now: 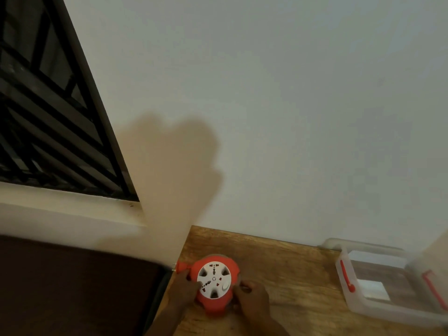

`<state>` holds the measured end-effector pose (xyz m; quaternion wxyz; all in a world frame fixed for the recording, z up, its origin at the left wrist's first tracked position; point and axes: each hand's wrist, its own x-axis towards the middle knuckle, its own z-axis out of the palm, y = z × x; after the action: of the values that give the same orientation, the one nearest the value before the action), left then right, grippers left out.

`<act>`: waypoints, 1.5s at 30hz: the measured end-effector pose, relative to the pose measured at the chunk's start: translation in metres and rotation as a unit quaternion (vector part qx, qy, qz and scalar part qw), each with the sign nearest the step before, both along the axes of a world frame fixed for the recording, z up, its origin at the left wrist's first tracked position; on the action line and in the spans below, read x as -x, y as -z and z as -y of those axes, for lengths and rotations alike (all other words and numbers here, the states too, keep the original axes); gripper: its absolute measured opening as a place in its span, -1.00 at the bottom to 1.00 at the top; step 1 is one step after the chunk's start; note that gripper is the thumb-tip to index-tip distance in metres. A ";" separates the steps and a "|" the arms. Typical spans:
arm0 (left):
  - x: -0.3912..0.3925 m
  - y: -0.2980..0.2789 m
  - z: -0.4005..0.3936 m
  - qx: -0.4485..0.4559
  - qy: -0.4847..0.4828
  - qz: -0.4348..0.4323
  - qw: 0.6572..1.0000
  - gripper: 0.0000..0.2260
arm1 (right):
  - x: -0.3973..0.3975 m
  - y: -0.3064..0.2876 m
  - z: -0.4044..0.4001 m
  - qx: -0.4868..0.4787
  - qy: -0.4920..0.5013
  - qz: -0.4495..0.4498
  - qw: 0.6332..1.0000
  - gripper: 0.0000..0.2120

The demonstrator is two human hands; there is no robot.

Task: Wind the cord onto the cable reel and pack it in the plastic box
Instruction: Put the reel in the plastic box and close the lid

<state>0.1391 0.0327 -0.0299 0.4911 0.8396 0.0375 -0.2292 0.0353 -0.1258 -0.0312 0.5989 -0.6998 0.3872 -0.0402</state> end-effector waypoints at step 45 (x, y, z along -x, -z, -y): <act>0.206 -0.035 0.343 0.036 0.094 -0.047 0.994 -0.59 | 0.391 0.015 0.273 0.230 0.094 -0.206 0.947 -0.36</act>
<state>-0.0670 -0.3108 0.0048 0.4949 0.8097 -0.0267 -0.3143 -0.3560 -0.3990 -0.0465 0.3229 -0.7719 0.5462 -0.0393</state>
